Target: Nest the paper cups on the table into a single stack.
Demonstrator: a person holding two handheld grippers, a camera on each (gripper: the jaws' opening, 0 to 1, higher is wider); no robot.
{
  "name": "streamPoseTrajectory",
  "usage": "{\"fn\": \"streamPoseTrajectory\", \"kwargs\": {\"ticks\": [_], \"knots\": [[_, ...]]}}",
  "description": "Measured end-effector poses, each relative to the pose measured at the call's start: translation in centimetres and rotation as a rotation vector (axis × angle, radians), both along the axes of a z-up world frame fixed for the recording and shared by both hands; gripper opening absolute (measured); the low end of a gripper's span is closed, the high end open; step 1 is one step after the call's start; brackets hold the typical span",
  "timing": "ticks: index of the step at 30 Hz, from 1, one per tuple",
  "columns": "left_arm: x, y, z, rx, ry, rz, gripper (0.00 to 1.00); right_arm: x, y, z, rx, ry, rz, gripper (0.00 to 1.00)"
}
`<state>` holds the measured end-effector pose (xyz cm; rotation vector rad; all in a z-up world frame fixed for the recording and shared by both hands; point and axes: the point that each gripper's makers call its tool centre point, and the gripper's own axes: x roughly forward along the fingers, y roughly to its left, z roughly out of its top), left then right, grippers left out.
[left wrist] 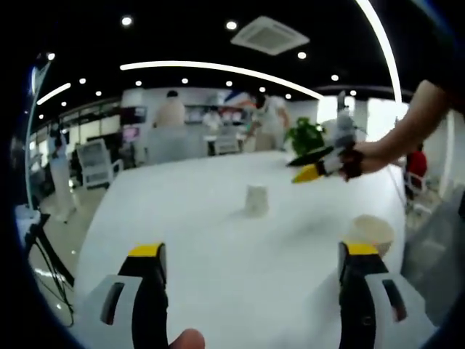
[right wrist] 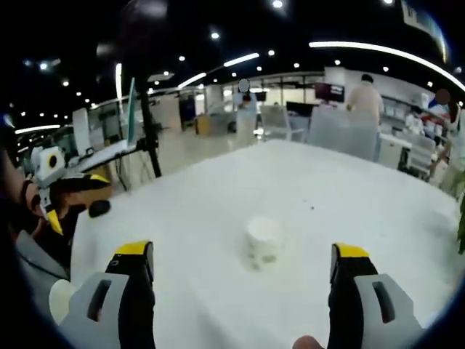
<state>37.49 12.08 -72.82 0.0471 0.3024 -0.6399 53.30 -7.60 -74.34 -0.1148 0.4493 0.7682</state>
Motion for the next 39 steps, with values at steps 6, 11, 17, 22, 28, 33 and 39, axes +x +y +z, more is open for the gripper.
{"fn": "streamPoseTrajectory", "kwargs": {"ticks": [6, 11, 17, 22, 28, 33, 39], "knots": [[0.1, -0.1, -0.4, -0.003, 0.009, -0.003, 0.96, 2.7, 1.0, -1.4, -0.038, -0.016, -0.019, 0.9], [0.2, -0.2, -0.6, 0.006, 0.019, -0.005, 0.96, 4.0, 2.2, -2.4, -0.066, -0.035, -0.007, 0.82], [0.5, -0.3, -0.1, 0.0, 0.009, -0.012, 0.96, 4.7, 2.2, -3.6, -0.117, -0.03, -0.001, 0.66], [0.5, -0.1, -0.1, 0.002, 0.01, -0.014, 0.96, 5.4, 2.1, -4.3, -0.126, -0.017, -0.009, 0.61], [-0.1, 0.2, -0.8, 0.013, 0.03, -0.017, 0.96, 6.0, 2.3, -5.5, -0.133, 0.001, 0.003, 0.53], [-0.2, 0.4, -0.9, 0.011, 0.031, -0.011, 0.96, 6.2, 2.2, -6.2, -0.133, 0.019, 0.007, 0.43], [-0.4, 0.6, -1.0, 0.018, 0.038, -0.018, 0.96, 6.8, 2.0, -6.5, -0.159, 0.003, 0.03, 0.36]]}}
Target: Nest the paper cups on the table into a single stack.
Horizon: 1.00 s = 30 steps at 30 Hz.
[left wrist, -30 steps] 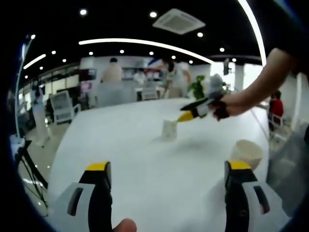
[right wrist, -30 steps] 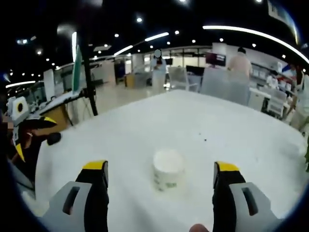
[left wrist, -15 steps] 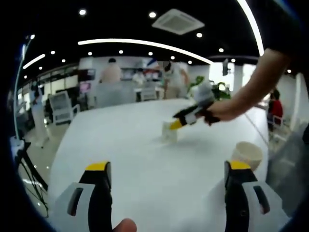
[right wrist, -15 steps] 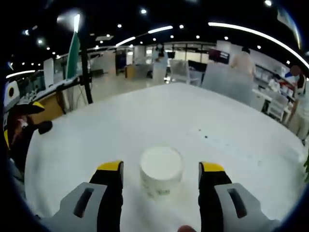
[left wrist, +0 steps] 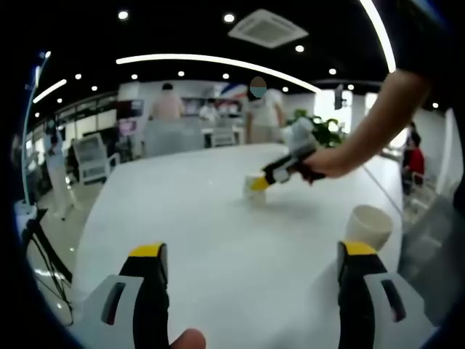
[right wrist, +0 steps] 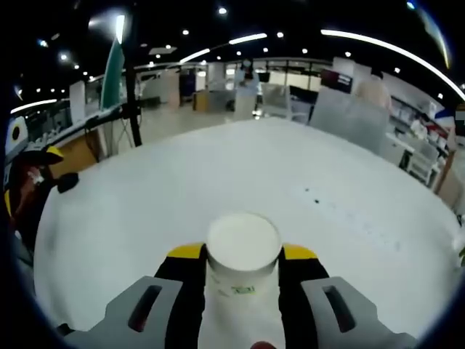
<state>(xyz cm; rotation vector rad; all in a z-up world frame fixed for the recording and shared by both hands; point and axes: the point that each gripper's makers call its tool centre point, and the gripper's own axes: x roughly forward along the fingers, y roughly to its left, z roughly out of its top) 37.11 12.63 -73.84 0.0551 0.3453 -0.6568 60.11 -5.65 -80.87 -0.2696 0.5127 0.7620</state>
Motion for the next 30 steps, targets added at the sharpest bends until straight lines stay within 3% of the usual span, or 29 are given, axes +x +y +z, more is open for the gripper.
{"fn": "streamPoseTrajectory", "kwargs": {"ticks": [8, 15, 19, 21, 30], "knots": [[0.2, 0.6, 0.4, -0.003, -0.012, 0.014, 0.96, -0.6, 0.0, 0.4, 0.012, 0.014, 0.011, 0.35], [0.3, 0.2, 0.8, -0.007, -0.019, 0.002, 0.95, -2.0, 0.3, 2.5, 0.041, 0.012, 0.011, 0.35], [0.5, -0.5, 2.1, -0.04, -0.039, 0.001, 0.94, -2.8, -0.6, 3.8, 0.059, -0.014, -0.013, 0.35], [0.5, -1.1, 2.4, -0.039, -0.043, -0.009, 0.94, -3.8, -0.9, 4.6, 0.108, -0.003, -0.045, 0.35], [0.4, -2.7, 4.2, -0.059, -0.073, -0.043, 0.94, -7.9, -3.2, 8.5, 0.2, -0.035, -0.102, 0.35]]}}
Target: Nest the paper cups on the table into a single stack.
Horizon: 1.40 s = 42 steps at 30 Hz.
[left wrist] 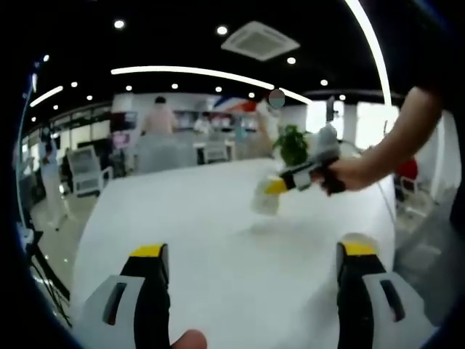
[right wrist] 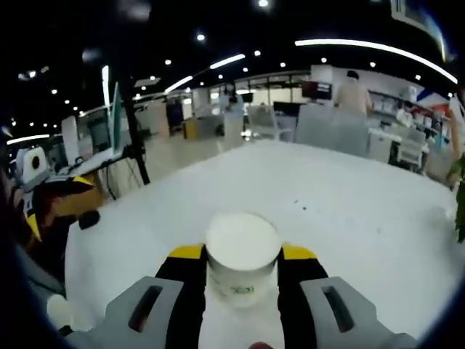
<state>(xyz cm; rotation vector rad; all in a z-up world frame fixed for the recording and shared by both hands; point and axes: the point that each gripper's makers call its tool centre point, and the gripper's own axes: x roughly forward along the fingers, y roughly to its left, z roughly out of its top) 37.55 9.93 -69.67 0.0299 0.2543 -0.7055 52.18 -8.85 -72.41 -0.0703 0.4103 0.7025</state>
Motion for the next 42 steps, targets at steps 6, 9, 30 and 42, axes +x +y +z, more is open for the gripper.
{"fn": "streamPoseTrajectory", "kwargs": {"ticks": [6, 9, 30, 42], "knots": [[-0.8, -0.8, 0.6, -0.006, -0.002, -0.011, 0.94, -1.8, -1.3, 2.8, 0.038, -0.036, -0.01, 0.35], [-1.5, -1.6, 1.2, -0.02, -0.009, -0.029, 0.94, -2.8, -1.8, 4.7, 0.047, -0.068, -0.009, 0.35], [-4.4, -7.2, 2.4, -0.006, -0.004, -0.155, 0.93, -11.5, -2.5, 11.9, 0.092, -0.159, 0.121, 0.35], [-5.4, -8.8, 2.9, -0.009, 0.005, -0.213, 0.91, -14.9, -1.2, 12.9, 0.124, -0.157, 0.183, 0.35]]}}
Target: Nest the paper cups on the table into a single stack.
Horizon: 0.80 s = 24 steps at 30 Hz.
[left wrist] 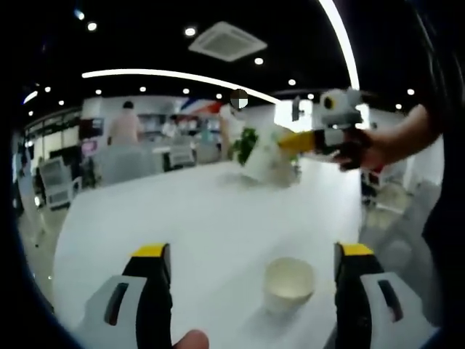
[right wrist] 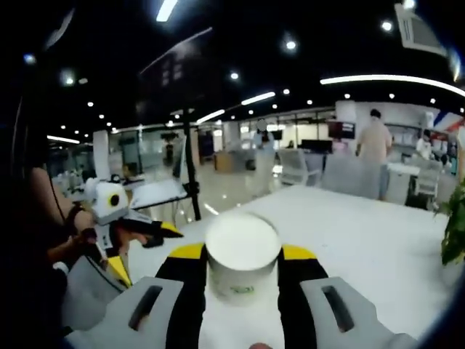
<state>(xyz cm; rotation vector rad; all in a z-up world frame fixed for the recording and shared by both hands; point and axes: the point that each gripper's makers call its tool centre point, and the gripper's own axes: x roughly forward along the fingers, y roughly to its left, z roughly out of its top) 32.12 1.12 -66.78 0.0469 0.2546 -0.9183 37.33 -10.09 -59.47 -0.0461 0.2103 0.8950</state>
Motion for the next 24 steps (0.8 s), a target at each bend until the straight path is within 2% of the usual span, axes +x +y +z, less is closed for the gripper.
{"fn": "streamPoseTrajectory", "kwargs": {"ticks": [5, 19, 24], "knots": [[-0.9, -1.1, 0.0, 0.004, 0.004, -0.064, 0.89, -1.9, 1.5, 0.1, -0.073, -0.057, 0.099, 0.35], [-3.3, -4.2, 0.7, -0.023, 0.027, -0.206, 0.8, -4.0, 4.0, 0.5, -0.017, -0.028, 0.19, 0.35], [-3.9, -4.9, 1.1, -0.068, 0.037, -0.235, 0.66, -4.7, 4.5, 0.0, -0.012, -0.006, 0.221, 0.35]]}}
